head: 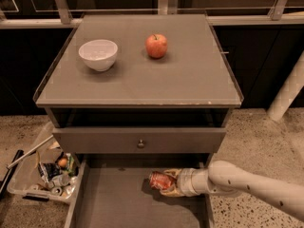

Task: Place coke can into middle drawer

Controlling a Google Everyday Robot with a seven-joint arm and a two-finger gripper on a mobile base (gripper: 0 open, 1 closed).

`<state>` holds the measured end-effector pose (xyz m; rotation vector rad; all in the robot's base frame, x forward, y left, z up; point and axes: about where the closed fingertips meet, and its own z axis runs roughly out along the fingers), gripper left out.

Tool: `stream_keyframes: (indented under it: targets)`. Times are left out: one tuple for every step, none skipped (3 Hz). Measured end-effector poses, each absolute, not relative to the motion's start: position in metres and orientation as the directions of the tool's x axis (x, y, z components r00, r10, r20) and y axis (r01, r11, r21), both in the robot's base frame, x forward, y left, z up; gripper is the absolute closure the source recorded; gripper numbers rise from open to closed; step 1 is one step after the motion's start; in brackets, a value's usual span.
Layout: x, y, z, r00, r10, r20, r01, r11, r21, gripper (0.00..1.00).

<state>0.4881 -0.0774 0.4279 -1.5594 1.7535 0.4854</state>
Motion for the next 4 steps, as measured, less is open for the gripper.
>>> stream_keyframes:
  targets:
    - [0.48,-0.076,0.408,0.019,-0.709,-0.705,-0.97,0.158,-0.186,1.0]
    - [0.474,-0.074,0.387,0.032,-0.75,-0.661,-0.971,0.135,-0.199,1.0]
    - [0.475,-0.071,0.371,0.027,-0.782,-0.623,-0.967,0.138,-0.215,1.0]
    - [0.477,-0.071,0.37,0.027,-0.784,-0.62,-0.965,0.142,-0.222,0.81]
